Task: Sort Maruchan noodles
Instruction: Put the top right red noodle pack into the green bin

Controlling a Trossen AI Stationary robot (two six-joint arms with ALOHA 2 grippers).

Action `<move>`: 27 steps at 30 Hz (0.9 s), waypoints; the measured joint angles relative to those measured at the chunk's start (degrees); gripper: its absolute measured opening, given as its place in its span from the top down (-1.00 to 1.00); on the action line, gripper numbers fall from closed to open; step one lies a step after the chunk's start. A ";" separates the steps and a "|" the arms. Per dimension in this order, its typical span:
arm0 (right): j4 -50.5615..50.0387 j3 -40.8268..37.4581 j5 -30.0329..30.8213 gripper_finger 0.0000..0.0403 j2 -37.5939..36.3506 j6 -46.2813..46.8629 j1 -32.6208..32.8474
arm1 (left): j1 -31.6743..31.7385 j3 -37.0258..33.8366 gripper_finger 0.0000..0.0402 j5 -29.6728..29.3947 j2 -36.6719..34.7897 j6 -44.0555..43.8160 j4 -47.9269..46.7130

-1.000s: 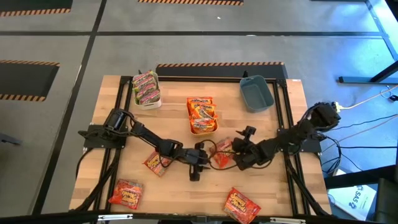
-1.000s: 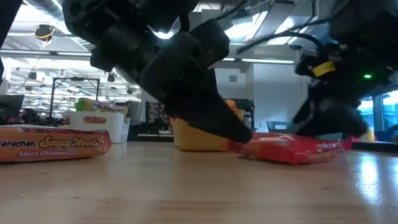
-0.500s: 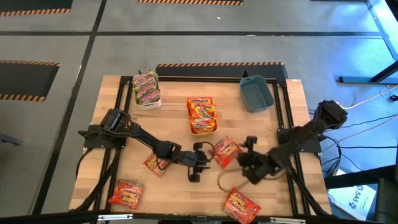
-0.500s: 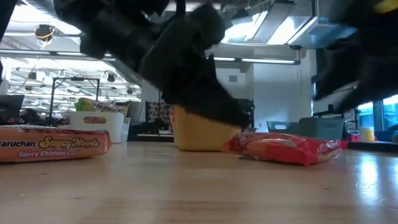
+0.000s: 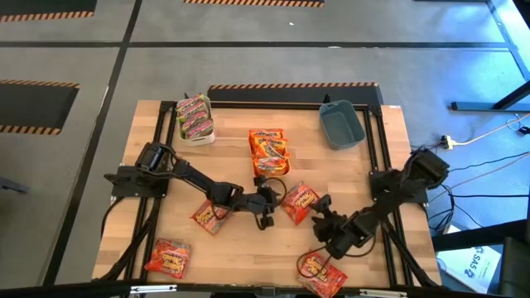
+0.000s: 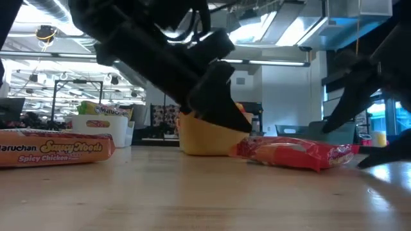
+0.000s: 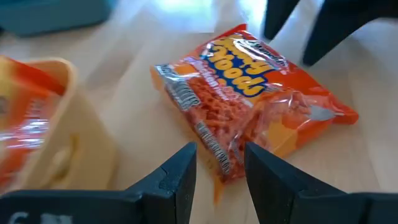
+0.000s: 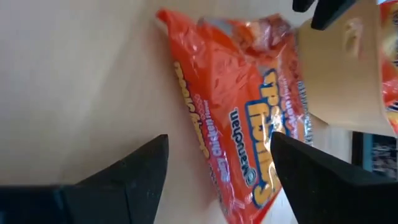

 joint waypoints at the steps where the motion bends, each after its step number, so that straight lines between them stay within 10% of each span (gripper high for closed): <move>1: 0.52 0.00 -0.13 -0.34 0.92 -0.87 -0.77 | 0.56 0.04 0.37 1.24 0.47 -0.24 0.29; 20: 3.10 -0.04 4.40 -0.34 3.89 -3.44 -8.20 | 1.58 0.00 0.37 12.06 2.43 -3.00 1.18; 27: 3.72 -0.13 4.09 -0.01 3.94 -1.79 -8.69 | 1.53 -0.04 0.37 12.30 2.43 -3.00 0.96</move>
